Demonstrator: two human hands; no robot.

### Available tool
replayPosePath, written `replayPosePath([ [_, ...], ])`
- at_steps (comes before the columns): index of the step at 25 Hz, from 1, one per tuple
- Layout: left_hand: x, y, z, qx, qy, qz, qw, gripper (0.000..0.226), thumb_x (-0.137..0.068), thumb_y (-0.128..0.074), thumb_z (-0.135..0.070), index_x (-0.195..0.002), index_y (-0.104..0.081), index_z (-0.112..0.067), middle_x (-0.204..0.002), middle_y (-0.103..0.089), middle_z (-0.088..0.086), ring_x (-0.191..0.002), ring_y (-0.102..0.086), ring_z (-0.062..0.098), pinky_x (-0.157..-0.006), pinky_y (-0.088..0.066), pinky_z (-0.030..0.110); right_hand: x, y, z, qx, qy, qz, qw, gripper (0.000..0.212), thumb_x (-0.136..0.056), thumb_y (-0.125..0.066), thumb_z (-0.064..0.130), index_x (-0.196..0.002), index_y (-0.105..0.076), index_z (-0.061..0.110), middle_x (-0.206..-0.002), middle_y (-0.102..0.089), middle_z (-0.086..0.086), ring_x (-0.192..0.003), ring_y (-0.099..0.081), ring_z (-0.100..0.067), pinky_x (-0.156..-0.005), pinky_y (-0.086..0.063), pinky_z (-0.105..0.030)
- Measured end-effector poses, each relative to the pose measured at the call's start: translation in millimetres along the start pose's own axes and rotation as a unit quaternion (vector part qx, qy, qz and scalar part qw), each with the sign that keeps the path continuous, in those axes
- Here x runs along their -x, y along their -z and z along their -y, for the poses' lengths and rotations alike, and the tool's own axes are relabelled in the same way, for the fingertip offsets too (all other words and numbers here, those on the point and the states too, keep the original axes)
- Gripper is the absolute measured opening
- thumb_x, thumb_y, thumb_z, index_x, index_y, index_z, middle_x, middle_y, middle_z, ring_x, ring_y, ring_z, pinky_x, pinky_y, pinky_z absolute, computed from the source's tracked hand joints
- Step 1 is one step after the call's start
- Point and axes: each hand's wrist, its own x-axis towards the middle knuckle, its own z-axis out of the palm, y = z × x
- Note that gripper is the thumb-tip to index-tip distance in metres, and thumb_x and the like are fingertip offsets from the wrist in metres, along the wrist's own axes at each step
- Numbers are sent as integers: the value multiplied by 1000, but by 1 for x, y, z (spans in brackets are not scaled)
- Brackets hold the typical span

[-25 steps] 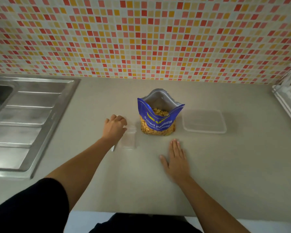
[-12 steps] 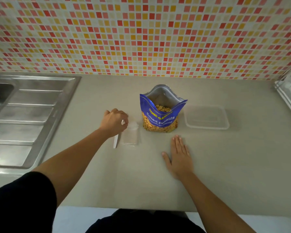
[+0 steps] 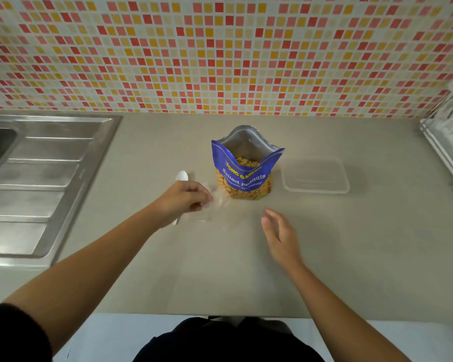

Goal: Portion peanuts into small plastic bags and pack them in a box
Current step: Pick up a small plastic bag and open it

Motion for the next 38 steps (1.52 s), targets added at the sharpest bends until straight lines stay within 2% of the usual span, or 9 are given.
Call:
replayPosePath([
  [4,2,-37,17,175,51,15,983,18,-86,-57,-1,-73,-60,-12,-76,-69,3,-67,-64,9,-68,-54,18,5,5,22,-222,-106,54,968,41,-87,-61,18,-125,-46,22,-99,-63,2,-84,-59,-1,-72,-46,-8],
  [8,2,-53,24,191,37,10,981,16,-87,-54,0,-74,-54,-10,-80,-61,11,-64,-67,10,-65,-56,20,3,7,25,-250,-119,38,960,52,-75,-73,4,-119,-49,18,-77,-65,-2,-65,-62,-1,-68,-50,-18],
  [14,1,-56,27,3,-37,9,999,14,-79,-71,-8,-71,-61,-12,-55,-63,-3,-54,-54,10,-62,-47,20,0,18,32,-217,-88,45,971,52,-77,-73,6,-120,-47,21,-81,-69,-4,-65,-65,-1,-66,-51,-13],
  [19,3,-58,33,73,-26,-3,997,10,-81,-68,-4,-79,-73,-13,-69,-71,-4,-61,-62,8,-71,-52,24,-5,27,31,-206,-61,68,974,57,-81,-67,3,-127,-40,23,-89,-71,-4,-76,-66,1,-73,-48,-11],
  [23,5,-54,31,149,6,48,988,27,-90,-44,0,-87,-71,-1,-80,-74,4,-72,-69,16,-65,-55,19,-4,32,27,-213,-69,78,972,58,-84,-62,-1,-130,-36,23,-93,-70,-1,-78,-65,3,-72,-47,-9],
  [27,5,-50,29,25,-44,35,998,20,-89,-52,0,-91,-72,2,-85,-74,2,-77,-67,7,-71,-53,14,-5,34,28,-212,-65,97,970,59,-85,-61,-1,-130,-34,25,-95,-70,0,-82,-66,2,-74,-48,-10],
  [31,2,-45,29,-71,-85,-9,994,22,-80,-63,2,-79,-71,-18,-81,-73,0,-80,-65,10,-74,-52,18,-7,35,36,-238,-84,102,962,55,-86,-61,3,-127,-35,27,-95,-70,0,-78,-67,1,-66,-49,-12],
  [34,0,-42,28,-26,-66,-42,997,30,-78,-54,11,-86,-50,-18,-76,-66,15,-73,-62,25,-75,-52,34,-11,37,33,-256,-121,61,957,50,-88,-61,13,-131,-37,21,-93,-70,-1,-73,-65,-2,-65,-48,-14],
  [38,-1,-44,26,13,-48,-20,999,28,-82,-51,15,-95,-51,-10,-71,-68,9,-68,-69,12,-71,-56,24,-6,38,29,-252,-169,126,944,56,-83,-65,20,-131,-36,25,-94,-66,0,-84,-62,-9,-77,-51,-26],
])
